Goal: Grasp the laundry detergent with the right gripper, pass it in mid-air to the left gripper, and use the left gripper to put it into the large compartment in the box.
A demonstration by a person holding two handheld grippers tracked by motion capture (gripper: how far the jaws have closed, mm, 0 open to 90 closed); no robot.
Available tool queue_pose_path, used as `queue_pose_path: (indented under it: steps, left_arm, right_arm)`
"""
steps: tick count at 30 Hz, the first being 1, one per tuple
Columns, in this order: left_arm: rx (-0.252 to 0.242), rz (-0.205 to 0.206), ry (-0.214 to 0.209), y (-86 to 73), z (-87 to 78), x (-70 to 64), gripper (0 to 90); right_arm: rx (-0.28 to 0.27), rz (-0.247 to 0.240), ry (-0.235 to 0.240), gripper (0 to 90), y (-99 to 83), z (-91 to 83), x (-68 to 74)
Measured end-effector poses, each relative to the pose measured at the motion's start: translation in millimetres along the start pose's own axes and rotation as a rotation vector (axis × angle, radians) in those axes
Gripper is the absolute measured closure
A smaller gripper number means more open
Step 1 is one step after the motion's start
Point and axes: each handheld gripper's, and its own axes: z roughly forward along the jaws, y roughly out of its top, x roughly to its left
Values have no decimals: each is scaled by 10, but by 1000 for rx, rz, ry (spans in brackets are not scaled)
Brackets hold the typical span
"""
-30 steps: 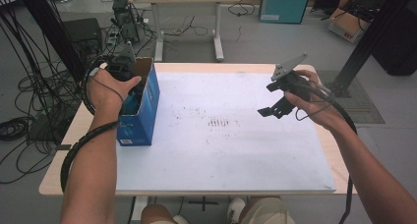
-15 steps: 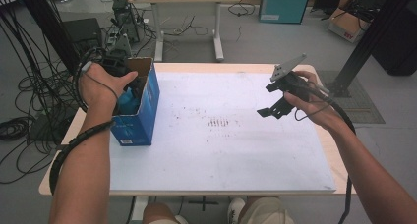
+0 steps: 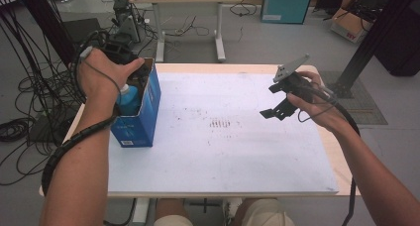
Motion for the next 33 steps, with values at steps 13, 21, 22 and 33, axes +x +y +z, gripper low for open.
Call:
queue_pose_path:
  steps: [13, 21, 22, 33]
  left_arm:
    - [-21, 123, -94, 330, 19, -566, 107]
    - [-41, 154, -149, 440, 70, -734, 92]
    - [-39, 160, -155, 450, 73, -741, 83]
    - [-68, 175, -203, 516, 79, -851, 59]
  right_arm:
    - [33, 14, -16, 37, -67, -63, -101]
    - [42, 20, -13, 38, -66, -14, -143]
    - [47, 27, -12, 38, -65, -11, -146]
    - [56, 25, -12, 37, -46, 22, -178]
